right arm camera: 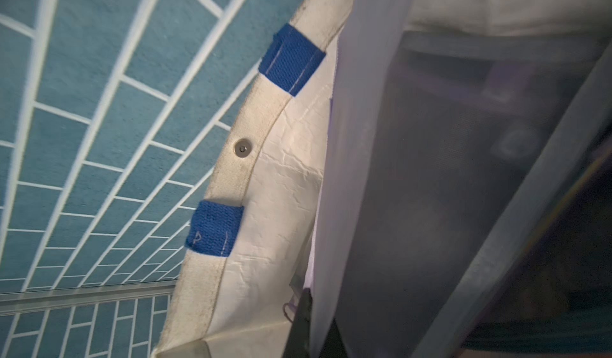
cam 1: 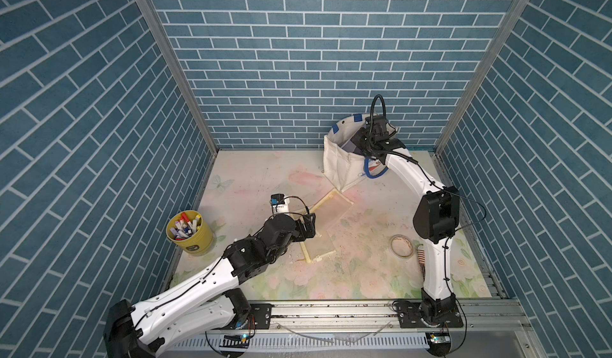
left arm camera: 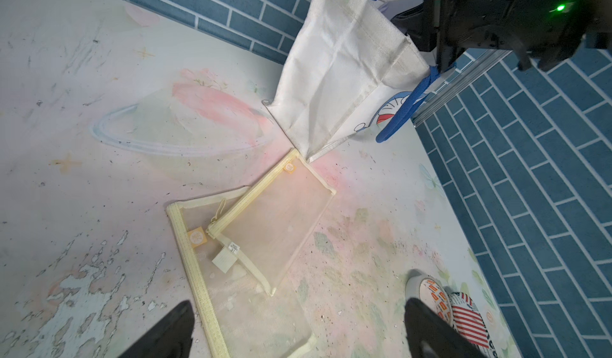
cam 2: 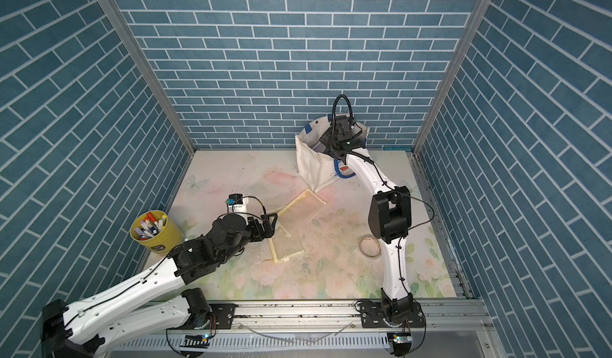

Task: Put the pencil pouch into the canvas bag
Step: Place the pencil pouch in the canvas bag.

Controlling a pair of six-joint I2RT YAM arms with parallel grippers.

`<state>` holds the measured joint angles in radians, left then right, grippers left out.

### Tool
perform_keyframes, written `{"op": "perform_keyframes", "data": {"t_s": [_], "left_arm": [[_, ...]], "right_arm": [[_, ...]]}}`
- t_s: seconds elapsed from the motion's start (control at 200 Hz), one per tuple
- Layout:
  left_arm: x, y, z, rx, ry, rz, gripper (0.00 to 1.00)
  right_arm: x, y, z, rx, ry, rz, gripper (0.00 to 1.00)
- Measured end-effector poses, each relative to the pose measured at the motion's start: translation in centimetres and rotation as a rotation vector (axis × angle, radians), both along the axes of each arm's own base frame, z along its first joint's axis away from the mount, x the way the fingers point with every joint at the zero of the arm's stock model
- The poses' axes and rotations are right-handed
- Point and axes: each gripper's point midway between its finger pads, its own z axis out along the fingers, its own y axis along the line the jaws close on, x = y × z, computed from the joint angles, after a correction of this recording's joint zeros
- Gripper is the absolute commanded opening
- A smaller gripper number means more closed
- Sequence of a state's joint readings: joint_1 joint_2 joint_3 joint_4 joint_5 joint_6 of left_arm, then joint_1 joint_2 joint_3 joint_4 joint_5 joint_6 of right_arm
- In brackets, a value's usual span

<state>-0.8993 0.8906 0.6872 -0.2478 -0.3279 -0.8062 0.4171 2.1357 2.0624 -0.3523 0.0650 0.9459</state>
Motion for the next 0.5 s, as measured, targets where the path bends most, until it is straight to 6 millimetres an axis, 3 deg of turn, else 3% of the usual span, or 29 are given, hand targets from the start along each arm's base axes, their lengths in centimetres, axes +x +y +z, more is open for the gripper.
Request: {"op": "perform_keyframes", "data": {"t_s": [0.28,0.5], "left_arm": [[0.4,-0.2,-0.9,0.019,0.015,0.013,0.99],[0.4,0.1,-0.2,-0.001,-0.003,0.028,0.99]], "right_arm": [[-1.8,-0.8,4.1,0.019,-0.039,0.013,0.53],[-4.0,-1.7,5.5,-0.007,-0.041,0.049,0.58]]}}
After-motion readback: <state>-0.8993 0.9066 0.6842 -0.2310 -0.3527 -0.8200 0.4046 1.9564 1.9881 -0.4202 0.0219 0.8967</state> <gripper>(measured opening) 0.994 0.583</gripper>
